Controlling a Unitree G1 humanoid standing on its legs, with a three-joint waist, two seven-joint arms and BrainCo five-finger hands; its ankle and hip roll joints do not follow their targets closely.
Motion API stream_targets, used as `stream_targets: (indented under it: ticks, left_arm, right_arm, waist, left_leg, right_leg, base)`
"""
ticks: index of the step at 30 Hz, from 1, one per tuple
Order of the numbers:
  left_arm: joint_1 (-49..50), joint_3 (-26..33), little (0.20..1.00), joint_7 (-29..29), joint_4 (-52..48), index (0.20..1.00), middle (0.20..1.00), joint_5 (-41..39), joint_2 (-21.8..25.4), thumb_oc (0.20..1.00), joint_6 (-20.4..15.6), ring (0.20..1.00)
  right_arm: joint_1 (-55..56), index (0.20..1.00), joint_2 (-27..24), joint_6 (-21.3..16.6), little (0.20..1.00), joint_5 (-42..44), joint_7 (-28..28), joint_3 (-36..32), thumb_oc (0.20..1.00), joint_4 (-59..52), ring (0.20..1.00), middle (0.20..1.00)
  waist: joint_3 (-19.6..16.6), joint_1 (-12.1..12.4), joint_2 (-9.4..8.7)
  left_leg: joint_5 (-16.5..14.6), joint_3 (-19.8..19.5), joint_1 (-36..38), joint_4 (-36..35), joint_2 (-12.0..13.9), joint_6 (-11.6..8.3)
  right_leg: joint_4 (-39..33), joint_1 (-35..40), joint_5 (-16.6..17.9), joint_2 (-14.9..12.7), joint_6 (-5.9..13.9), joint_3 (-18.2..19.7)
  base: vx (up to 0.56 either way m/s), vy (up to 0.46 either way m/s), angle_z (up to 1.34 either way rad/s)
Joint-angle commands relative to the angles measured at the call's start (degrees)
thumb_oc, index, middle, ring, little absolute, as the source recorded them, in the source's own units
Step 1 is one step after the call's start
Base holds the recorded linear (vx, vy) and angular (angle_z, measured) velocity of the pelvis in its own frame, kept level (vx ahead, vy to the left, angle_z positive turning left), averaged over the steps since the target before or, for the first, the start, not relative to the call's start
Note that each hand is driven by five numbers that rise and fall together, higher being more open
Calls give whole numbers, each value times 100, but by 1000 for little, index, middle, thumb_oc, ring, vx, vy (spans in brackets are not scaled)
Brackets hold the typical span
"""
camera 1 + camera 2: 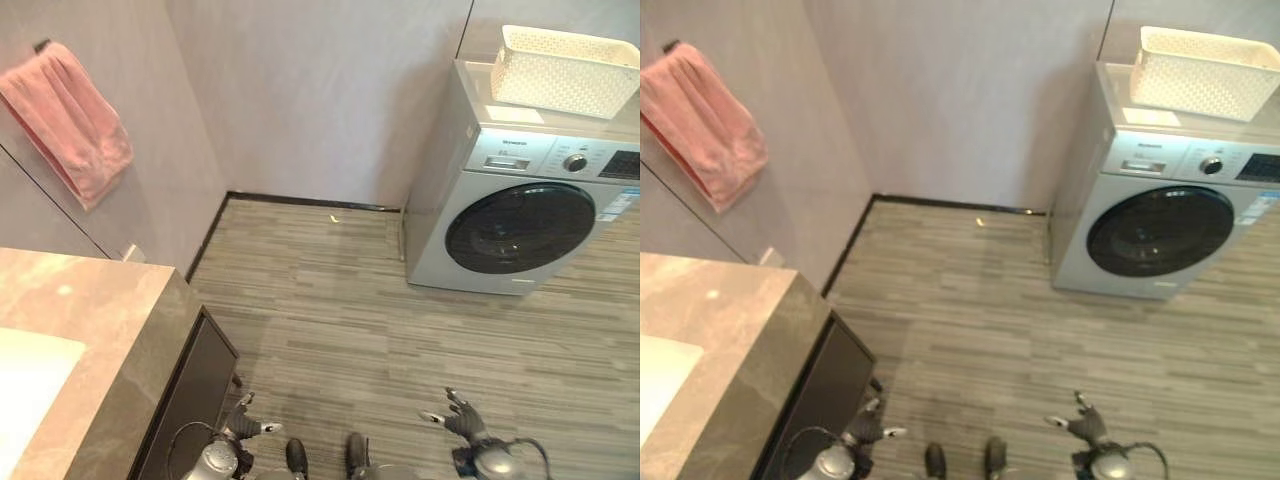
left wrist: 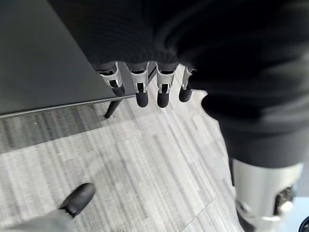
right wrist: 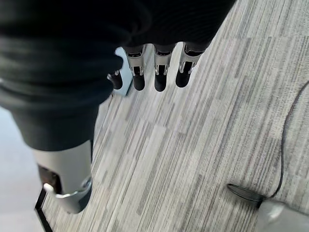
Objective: Put brush and paste in cup on sink, flatten towel.
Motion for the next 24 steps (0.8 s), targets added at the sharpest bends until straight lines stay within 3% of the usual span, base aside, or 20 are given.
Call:
stream_targets:
  ticks: [1,4,5,6,10,14,18,20,21,24]
  left_arm:
    - [-188,242,1000,129,-177,1000,1000,-427,243,1000,-174,1000]
    - [-150,302,1000,109,-530,1000,1000,-712,340,1000,-161,1000]
    - [-152,302,1000,108,-531,1000,1000,-714,340,1000,-160,1000]
    - [-182,247,1000,116,-620,1000,1000,-706,336,1000,-158,1000]
    - [-292,141,1000,100,-560,1000,1000,-593,288,1000,-133,1000]
    - [-356,52,1000,77,-441,1000,1000,-589,218,1000,-127,1000]
    - [-355,-104,1000,-17,-491,1000,1000,-522,204,1000,-134,1000]
    - [-320,-119,1000,-59,-584,1000,1000,-494,218,1000,-128,1000]
    - [-282,-101,1000,-88,-648,1000,1000,-511,256,1000,-150,1000]
    - [-260,-44,1000,-70,-677,1000,1000,-566,283,1000,-181,1000]
  right_arm:
    - [-43,1000,-45,-99,1000,-57,-56,-129,1000,-150,1000,1000]
    - [-36,1000,-199,-87,1000,52,-141,-301,1000,-306,1000,1000]
    - [-37,1000,-200,-85,1000,53,-140,-303,1000,-309,1000,1000]
    - [-52,1000,-233,-79,1000,85,-193,-395,1000,-322,1000,1000]
    - [-128,1000,-220,-68,1000,81,-286,-427,1000,-174,1000,1000]
    - [-110,1000,-193,-52,1000,139,-277,-425,1000,-127,1000,1000]
    - [-34,1000,-251,-37,1000,139,-243,-441,1000,-191,1000,1000]
    - [4,1000,-280,-35,1000,124,-208,-458,1000,-316,1000,1000]
    - [47,1000,-268,-51,1000,162,-161,-489,1000,-371,1000,1000]
    - [55,1000,-238,-83,1000,199,-166,-501,1000,-523,1000,1000]
  waist:
    - [176,-12,-245]
    - [424,-23,-283]
    - [422,-22,-279]
    - [516,-43,-268]
    - [563,-92,-257]
    - [512,-115,-235]
    - [407,-197,-121]
    - [387,-232,-49]
    - [390,-304,-17]
    - [420,-388,30]
  left_leg:
    - [-678,-392,403,644,-245,-296]
    - [-1068,-350,27,1881,-139,-261]
    - [-1092,-351,1,1924,-131,-261]
    - [-1335,-351,-147,2394,-88,-217]
    - [-1407,-387,-257,2737,-50,-204]
    - [-1200,-372,-124,2336,-89,-258]
    - [-943,-373,230,1477,-207,-291]
    - [-884,-394,425,1119,-282,-249]
    - [-839,-403,593,920,-361,-190]
    - [-802,-439,745,727,-399,-132]
  right_leg:
    - [125,276,75,-79,318,339]
    - [870,78,-326,24,124,355]
    - [899,58,-342,25,122,356]
    - [1343,-73,-529,18,100,282]
    - [1550,-134,-639,52,67,331]
    - [1221,-12,-559,91,98,388]
    - [859,117,-390,103,198,561]
    - [993,53,-278,86,290,640]
    - [1352,-75,16,58,430,798]
    - [1792,-269,223,80,481,998]
  base:
    - [17,-14,5]
    - [-30,-54,-9]
    - [-54,-79,-4]
    - [-17,-30,-7]
    - [12,-47,-5]
    - [95,-2,-7]
    - [128,98,-18]
    - [166,146,-24]
    - [126,107,-21]
    - [164,98,-5]
